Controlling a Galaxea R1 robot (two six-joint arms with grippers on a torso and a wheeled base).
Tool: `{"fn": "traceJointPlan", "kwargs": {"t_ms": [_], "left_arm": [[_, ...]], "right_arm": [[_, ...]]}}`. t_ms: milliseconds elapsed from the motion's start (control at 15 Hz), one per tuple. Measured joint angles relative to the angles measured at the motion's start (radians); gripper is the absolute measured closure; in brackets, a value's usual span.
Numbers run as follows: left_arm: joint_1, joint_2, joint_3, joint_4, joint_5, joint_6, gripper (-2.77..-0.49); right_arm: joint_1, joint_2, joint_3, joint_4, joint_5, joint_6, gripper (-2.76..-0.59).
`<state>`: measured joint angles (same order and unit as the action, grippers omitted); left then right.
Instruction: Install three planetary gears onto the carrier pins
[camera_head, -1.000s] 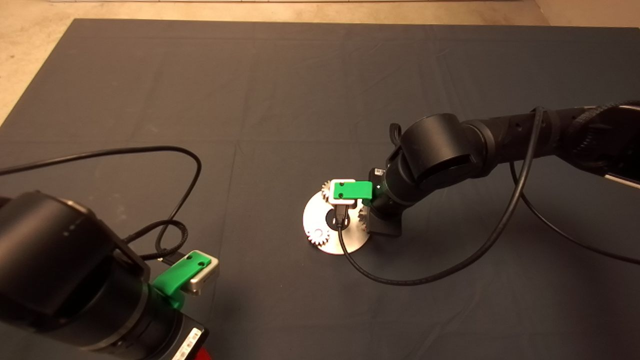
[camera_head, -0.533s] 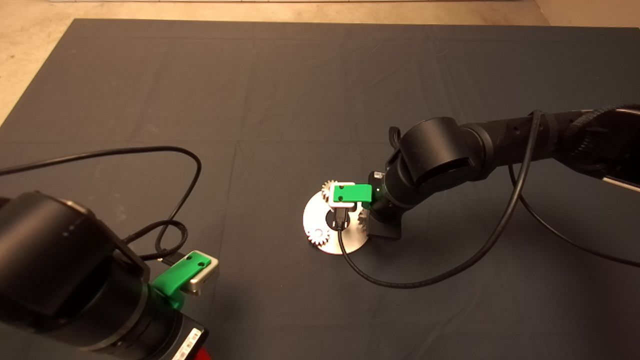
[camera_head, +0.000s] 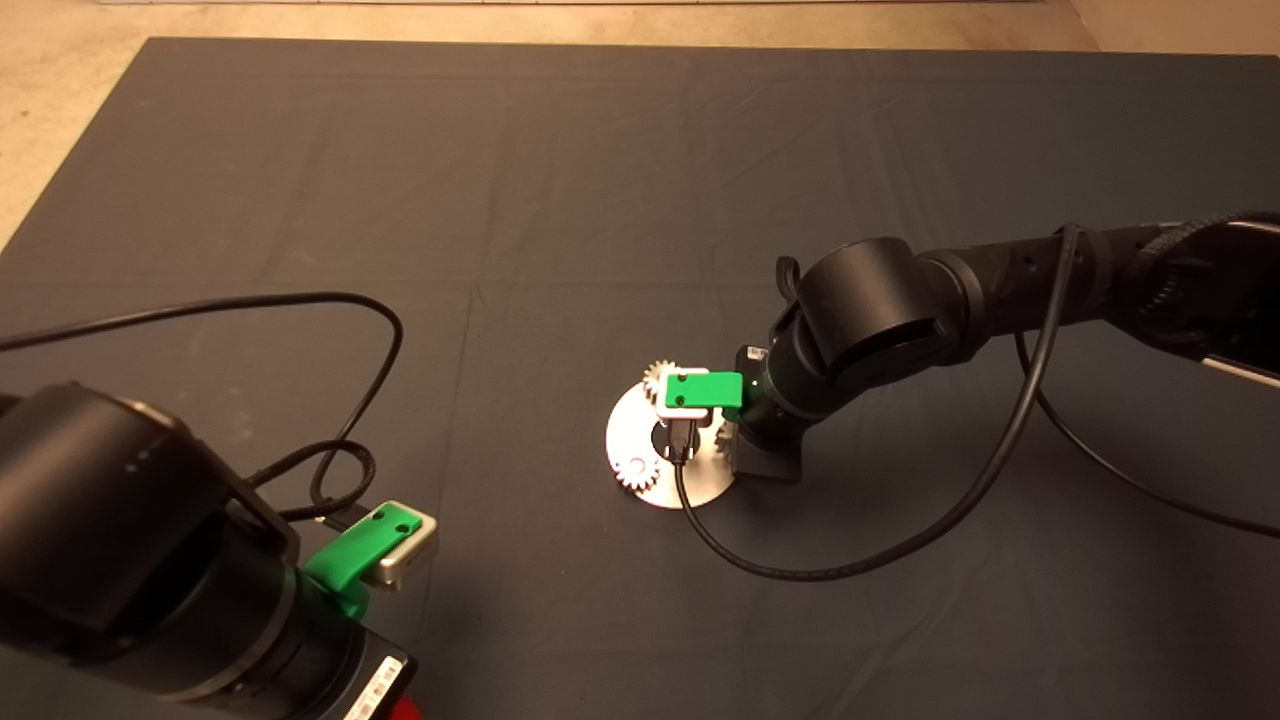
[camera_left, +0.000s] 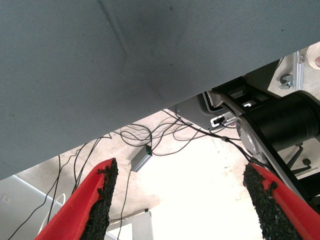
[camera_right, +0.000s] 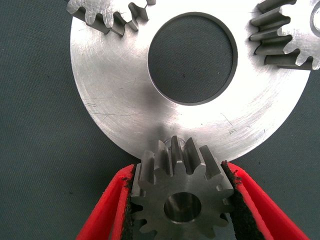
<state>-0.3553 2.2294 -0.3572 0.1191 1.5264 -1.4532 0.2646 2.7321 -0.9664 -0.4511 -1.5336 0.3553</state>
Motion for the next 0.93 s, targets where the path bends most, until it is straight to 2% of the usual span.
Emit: {"fn": "traceJointPlan", "kwargs": {"t_ms": [933], "left_arm": [[0.000,0.000,0.000,0.000,0.000,0.000,-1.76]], "right_arm": [[-0.010,0.002,-0.001,-0.001,-0.001,0.000,-1.10]]}}
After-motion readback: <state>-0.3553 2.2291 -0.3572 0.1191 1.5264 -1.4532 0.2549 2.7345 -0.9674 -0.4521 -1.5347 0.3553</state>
